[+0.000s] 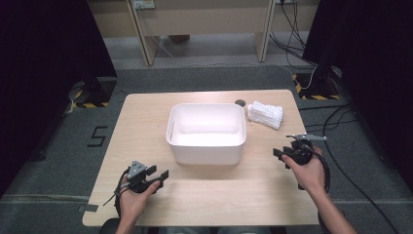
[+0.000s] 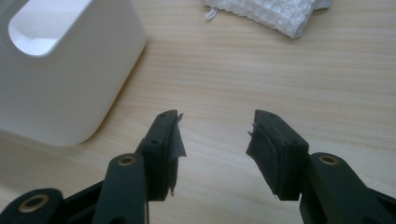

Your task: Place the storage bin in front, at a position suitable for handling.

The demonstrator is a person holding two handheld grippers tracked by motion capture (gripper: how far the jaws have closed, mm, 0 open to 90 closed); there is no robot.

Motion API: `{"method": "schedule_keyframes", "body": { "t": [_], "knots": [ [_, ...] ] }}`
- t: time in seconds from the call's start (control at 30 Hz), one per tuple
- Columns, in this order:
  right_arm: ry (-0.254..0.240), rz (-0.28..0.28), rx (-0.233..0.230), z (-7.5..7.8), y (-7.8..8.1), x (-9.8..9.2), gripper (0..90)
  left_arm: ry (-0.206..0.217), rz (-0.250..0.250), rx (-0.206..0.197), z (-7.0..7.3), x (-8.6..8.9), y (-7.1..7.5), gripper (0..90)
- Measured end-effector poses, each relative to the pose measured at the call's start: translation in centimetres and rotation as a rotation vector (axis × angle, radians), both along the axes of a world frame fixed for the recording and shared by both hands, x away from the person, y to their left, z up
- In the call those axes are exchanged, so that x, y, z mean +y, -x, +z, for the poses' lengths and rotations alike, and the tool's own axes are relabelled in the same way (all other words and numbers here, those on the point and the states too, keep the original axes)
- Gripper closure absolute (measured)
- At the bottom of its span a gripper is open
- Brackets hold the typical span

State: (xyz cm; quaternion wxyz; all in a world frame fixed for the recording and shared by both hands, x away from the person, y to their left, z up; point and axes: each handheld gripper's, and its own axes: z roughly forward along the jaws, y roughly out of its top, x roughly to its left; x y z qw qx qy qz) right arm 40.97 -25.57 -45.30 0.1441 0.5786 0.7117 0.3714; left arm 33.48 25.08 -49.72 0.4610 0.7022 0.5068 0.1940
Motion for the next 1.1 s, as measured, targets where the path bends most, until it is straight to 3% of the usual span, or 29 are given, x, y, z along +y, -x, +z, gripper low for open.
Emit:
{"method": "schedule_keyframes", "body": {
  "t": [0.2,0.43,0.67,0.9,0.97,1.07,1.1],
  "knots": [
    [-0.015,0.031,-0.01,0.7,-0.4,1.3,51.7,-0.016,-0.04,-0.059,2.3,-0.3,-0.3,41.1],
    [-0.054,0.08,-0.066,3.9,-1.5,3.6,52.8,0.081,-0.061,-0.074,5.2,0.0,-1.0,42.5],
    [-0.058,0.145,-0.121,7.2,-3.1,7.7,53.9,0.121,-0.09,-0.104,9.4,0.8,-2.1,44.3],
    [-0.06,0.132,-0.119,7.8,-4.2,9.8,56.5,0.148,-0.082,-0.036,10.7,0.2,-6.4,48.2],
    [-0.039,0.138,-0.109,7.7,-4.3,10.1,59.5,0.146,-0.072,0.006,10.8,0.0,-7.7,52.2],
    [-0.01,0.136,-0.089,7.5,-4.6,10.3,63.7,0.108,-0.051,0.038,10.7,-0.2,-9.4,58.1],
    [-0.001,0.136,-0.085,7.4,-4.7,10.3,65.0,0.115,-0.044,0.048,10.6,-0.3,-9.8,59.0]
  ]
}}
